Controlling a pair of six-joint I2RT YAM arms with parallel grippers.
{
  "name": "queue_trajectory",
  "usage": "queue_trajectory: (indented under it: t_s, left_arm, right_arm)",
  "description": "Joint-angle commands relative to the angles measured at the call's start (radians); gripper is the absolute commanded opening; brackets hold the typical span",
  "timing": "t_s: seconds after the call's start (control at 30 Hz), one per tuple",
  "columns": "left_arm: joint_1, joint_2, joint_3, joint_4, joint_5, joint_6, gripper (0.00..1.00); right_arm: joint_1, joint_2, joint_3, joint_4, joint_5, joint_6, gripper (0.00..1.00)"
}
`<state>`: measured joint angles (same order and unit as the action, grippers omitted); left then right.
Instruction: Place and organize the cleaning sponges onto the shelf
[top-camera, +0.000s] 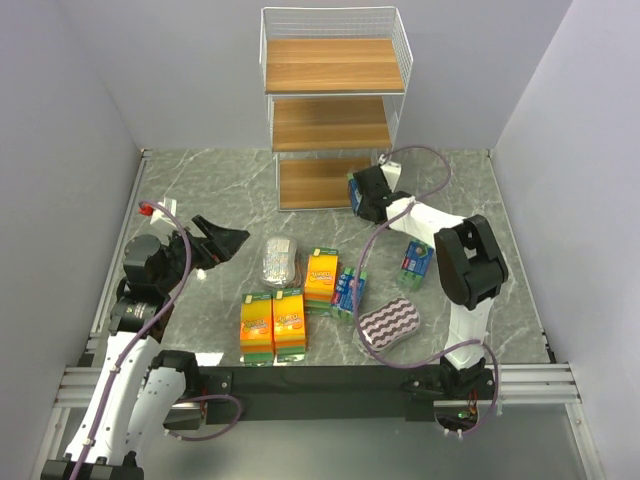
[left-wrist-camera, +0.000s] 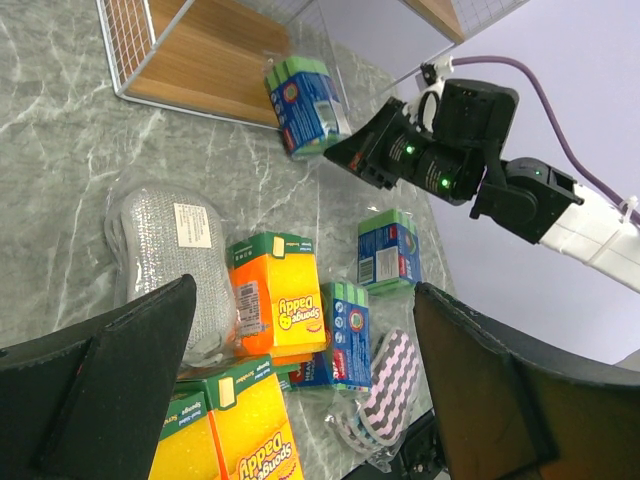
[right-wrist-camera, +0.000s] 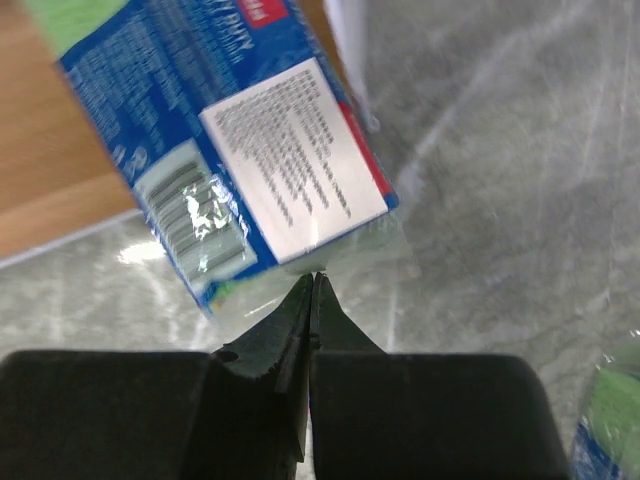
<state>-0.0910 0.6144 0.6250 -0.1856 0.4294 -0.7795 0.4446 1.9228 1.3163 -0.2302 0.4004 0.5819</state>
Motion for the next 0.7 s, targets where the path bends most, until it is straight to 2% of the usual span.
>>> queue_trajectory:
  t_s: [0.0,0.47,0.67]
  left_arm:
    - [0.0,-0.007,0.015,0.021,0.005,0.008,0.96]
    - [0.0,-0.019,0.018,0.001,-0.004,0.019,0.97]
    - [0.0,-0.022,0.012,0.001,-0.001,0.016,0.97]
  right_arm:
    - [-0.003,0.019,0.064,0.046,0.009,-0.01,0.0]
    - [-0.007,0.114,0.188,0.005,0.015,0.016,0.0]
    - [-0.017,0.111,0.178,0.026,0.029,0.042,0.0]
